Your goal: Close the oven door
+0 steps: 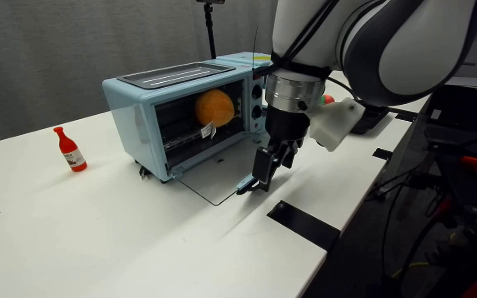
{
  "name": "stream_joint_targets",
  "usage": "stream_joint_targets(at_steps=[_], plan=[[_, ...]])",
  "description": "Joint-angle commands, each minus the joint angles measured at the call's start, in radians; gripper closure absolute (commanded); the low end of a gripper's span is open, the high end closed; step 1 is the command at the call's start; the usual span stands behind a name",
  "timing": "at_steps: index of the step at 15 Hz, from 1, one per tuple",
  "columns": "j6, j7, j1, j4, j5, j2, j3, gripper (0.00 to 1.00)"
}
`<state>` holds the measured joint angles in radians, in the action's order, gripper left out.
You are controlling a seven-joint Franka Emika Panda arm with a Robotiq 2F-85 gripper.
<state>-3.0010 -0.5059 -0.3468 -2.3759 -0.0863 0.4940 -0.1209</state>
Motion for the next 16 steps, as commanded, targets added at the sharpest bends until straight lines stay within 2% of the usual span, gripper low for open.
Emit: stream_joint_targets(at_steps=[1,16], plan=[[-0.015,0.036,-0.053,0.021,0.012,-0.009,-0.046,0.0],[-0.003,-0.001,-0.194,0.015,-0.024,-0.08,-0.158,0.0]])
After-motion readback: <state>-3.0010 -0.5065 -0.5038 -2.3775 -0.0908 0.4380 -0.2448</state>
